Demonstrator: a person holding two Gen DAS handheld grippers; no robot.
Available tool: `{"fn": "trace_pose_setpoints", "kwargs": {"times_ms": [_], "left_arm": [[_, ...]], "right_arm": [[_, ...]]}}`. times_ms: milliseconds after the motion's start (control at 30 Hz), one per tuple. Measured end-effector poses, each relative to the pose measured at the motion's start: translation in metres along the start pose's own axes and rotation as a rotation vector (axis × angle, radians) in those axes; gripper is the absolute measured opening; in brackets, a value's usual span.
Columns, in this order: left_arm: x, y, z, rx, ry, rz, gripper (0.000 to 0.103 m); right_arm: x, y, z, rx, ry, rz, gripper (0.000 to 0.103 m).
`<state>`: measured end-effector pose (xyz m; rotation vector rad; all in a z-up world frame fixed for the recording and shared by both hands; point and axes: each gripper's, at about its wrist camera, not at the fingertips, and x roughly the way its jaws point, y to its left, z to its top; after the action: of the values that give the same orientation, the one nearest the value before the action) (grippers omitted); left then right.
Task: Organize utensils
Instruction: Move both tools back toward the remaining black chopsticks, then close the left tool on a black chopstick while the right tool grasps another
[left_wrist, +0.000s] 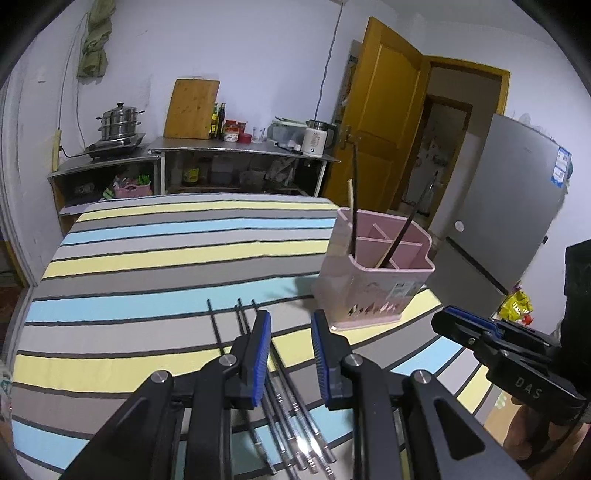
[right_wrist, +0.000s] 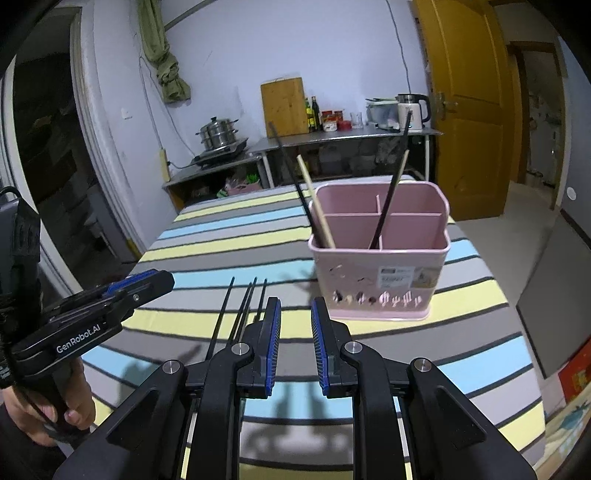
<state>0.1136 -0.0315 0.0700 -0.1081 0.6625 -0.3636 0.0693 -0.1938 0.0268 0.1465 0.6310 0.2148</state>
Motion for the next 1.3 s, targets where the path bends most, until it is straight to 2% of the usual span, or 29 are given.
{"fn": "trace_pose_setpoints", "kwargs": {"times_ms": [167, 633, 933, 1300], "left_arm": [[0.001, 0.006, -0.004, 0.011, -0.008, 0.034, 0.022], [0.036, 0.034, -0.032, -0.038, 0.076, 0.082, 0.022], [0.075, 0.066, -0.048, -0.117, 0.161, 0.093, 0.022], [0.131, 0.073, -0.043, -0.134, 0.211, 0.119, 0.022]], "right_arm": [[0.010, 0.011, -0.005, -0.033, 0.023, 0.014, 0.018], [0.052, 0.030, -0.019, -0.070, 0.096, 0.052, 0.018], [0.087, 0.036, -0.026, -0.077, 0.148, 0.066, 0.018], [0.111, 0.034, -0.033, -0.061, 0.192, 0.074, 0.018]]}}
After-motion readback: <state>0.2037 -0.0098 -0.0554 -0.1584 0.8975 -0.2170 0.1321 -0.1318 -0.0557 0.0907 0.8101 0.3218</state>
